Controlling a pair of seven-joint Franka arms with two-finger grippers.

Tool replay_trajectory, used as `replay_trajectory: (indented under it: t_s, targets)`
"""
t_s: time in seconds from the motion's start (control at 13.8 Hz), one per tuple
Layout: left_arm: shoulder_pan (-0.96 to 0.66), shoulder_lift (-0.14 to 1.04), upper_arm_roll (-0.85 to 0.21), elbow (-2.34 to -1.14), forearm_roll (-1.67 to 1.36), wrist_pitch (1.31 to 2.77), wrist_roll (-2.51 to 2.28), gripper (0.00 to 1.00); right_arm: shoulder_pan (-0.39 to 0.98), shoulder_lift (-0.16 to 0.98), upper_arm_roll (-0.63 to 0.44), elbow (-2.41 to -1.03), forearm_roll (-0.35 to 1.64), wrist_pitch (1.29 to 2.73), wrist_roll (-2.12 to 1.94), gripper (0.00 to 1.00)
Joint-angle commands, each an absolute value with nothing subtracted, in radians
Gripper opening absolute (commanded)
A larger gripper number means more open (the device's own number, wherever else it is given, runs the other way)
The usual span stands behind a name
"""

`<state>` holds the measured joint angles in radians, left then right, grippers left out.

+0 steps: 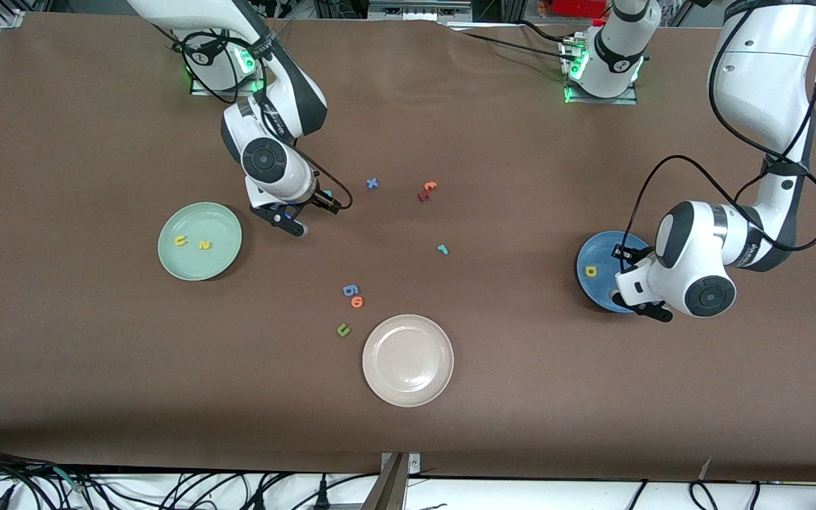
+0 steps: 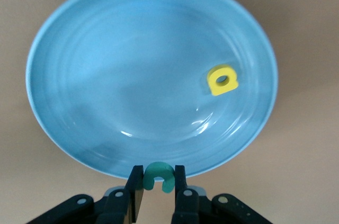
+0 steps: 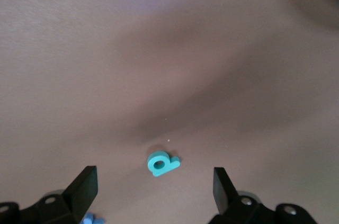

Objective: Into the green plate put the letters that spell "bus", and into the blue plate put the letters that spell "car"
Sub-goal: 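Drop the teal c on the blue plate while the right gripper reaches teal d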

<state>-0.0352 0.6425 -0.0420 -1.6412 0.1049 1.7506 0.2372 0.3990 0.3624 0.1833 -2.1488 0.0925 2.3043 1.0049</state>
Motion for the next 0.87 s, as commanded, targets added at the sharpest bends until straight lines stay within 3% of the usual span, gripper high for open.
replay_trajectory:
  t_s: [0.0, 0.07, 0.44, 0.8]
  targets:
    - [-0.025, 0.65, -0.054, -1.647, 0.152, 1.74, 0.265, 0.64, 0.39, 0.348, 0.212, -2.232, 0.104, 2.411, 1.023, 0.96]
    - [-0.022, 0.65, -0.054, -1.647, 0.153, 1.74, 0.291, 1.0, 0.39, 0.356, 0.212, -2.238, 0.104, 2.421, 1.025, 0.96]
    - [-0.014, 0.647, -0.06, -1.612, 0.132, 1.716, 0.292, 1.0, 0.39, 0.396, 0.241, -2.252, 0.104, 2.502, 1.058, 0.91]
    - [-0.078, 0.647, -0.075, -1.53, -0.087, 1.729, 0.203, 1.0, 0.39, 0.399, 0.241, -2.292, 0.104, 2.563, 1.058, 0.89]
